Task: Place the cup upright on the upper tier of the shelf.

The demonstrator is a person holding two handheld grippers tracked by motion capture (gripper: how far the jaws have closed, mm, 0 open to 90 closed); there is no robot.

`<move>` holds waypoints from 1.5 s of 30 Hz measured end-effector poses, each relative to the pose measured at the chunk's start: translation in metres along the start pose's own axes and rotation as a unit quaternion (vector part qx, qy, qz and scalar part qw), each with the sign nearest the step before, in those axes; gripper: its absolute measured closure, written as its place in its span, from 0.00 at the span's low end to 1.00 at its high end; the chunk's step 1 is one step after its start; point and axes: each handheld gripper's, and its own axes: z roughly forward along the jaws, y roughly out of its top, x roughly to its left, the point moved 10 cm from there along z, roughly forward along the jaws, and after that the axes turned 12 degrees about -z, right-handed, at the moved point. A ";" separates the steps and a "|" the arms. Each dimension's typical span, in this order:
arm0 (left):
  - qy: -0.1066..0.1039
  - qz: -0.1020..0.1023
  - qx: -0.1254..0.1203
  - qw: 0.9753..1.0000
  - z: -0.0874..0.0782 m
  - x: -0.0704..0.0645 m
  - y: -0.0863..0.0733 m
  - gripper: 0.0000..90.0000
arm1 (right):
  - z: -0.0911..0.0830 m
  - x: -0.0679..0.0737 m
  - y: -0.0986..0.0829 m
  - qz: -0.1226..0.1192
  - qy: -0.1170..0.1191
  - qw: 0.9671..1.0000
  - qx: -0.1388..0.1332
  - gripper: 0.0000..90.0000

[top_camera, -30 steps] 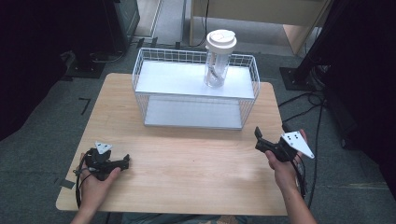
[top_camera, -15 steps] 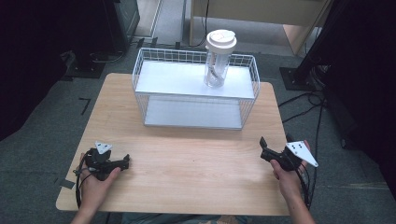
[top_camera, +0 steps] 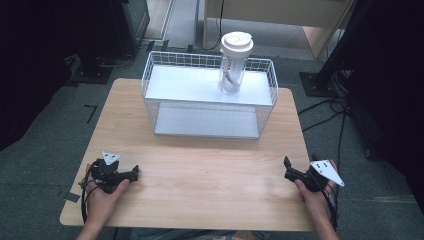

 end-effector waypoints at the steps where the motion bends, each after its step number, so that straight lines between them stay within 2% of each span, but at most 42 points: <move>1: 0.000 0.000 0.000 1.000 0.000 0.000 0.000 0.00 | -0.001 -0.001 -0.005 -0.003 -0.001 1.000 0.005 0.00; 9: 0.000 0.000 0.000 1.000 0.000 0.000 0.000 0.00 | -0.005 -0.002 -0.021 -0.008 0.006 1.000 0.025 0.00; 13: 0.000 0.000 0.000 1.000 0.000 0.000 0.000 0.00 | -0.008 -0.004 -0.034 -0.004 0.006 0.999 0.048 0.00; 18: 0.000 0.000 0.000 1.000 0.000 0.000 0.000 0.00 | -0.011 -0.006 -0.048 -0.008 0.010 0.996 0.091 0.00; 23: 0.000 0.000 0.000 1.000 0.000 0.000 0.000 0.00 | -0.012 -0.001 -0.057 -0.014 0.019 0.993 0.120 0.00; 27: 0.000 0.000 0.000 1.000 0.000 0.000 0.000 0.00 | -0.009 0.002 -0.062 -0.035 0.018 0.988 0.152 0.00; 30: 0.000 0.000 0.000 1.000 0.000 0.000 0.000 0.00 | -0.007 0.007 -0.070 -0.043 0.027 0.980 0.192 0.00; 31: 0.000 0.000 0.000 1.000 0.000 0.000 0.000 0.00 | -0.007 0.010 -0.075 -0.039 0.040 0.975 0.215 0.00; 36: 0.000 0.001 0.000 1.000 0.000 0.000 0.000 0.00 | -0.006 0.009 -0.078 -0.019 0.053 0.973 0.223 0.00; 38: 0.000 0.000 0.000 1.000 0.000 0.000 0.000 0.00 | -0.006 0.012 -0.078 -0.011 0.074 0.971 0.225 0.00; 42: 0.000 0.000 0.000 1.000 0.000 0.000 0.000 0.00 | -0.006 0.017 -0.077 -0.024 0.094 0.971 0.221 0.00; 45: 0.000 0.000 0.000 1.000 0.000 0.000 0.000 0.00 | -0.006 0.018 -0.077 -0.024 0.094 0.971 0.221 0.00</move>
